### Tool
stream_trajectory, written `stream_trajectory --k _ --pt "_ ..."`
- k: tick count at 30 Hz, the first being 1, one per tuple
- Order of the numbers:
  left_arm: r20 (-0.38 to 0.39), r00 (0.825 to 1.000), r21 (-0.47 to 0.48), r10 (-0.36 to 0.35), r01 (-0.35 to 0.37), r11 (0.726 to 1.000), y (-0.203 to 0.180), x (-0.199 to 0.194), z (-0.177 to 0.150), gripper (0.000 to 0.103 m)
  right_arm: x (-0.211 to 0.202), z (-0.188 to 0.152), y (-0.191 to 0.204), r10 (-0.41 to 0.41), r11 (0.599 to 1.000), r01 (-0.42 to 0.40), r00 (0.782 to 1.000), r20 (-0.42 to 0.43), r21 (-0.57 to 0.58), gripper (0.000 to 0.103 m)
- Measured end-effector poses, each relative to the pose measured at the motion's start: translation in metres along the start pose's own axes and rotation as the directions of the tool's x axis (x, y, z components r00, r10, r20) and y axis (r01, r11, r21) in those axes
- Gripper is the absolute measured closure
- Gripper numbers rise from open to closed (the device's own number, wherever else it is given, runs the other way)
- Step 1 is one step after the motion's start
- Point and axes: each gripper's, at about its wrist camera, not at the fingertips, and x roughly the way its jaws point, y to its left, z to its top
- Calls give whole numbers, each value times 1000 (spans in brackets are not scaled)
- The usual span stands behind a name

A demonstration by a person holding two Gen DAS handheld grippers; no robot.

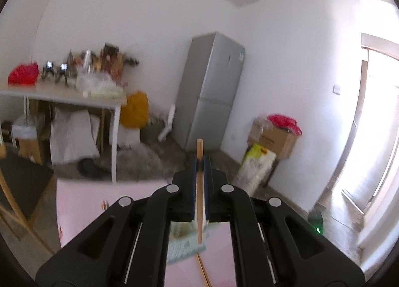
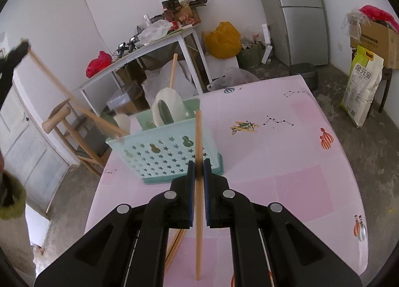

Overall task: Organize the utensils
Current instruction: 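Lift both chopsticks upright above the holder with both tools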

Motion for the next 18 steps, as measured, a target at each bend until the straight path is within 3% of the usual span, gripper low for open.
stream_trajectory --k 6,13,18 --pt "21 995 55 96 -97 994 -8 36 1 99 -3 1 -1 9 1000 -10 1000 10 3 96" --pt "-61 982 63 177 -173 983 3 93 -38 99 -3 0 -4 15 1000 -15 1000 3 5 96" --pt "-129 975 61 180 -174 983 14 113 -65 99 -3 0 -3 13 1000 -13 1000 3 5 96"
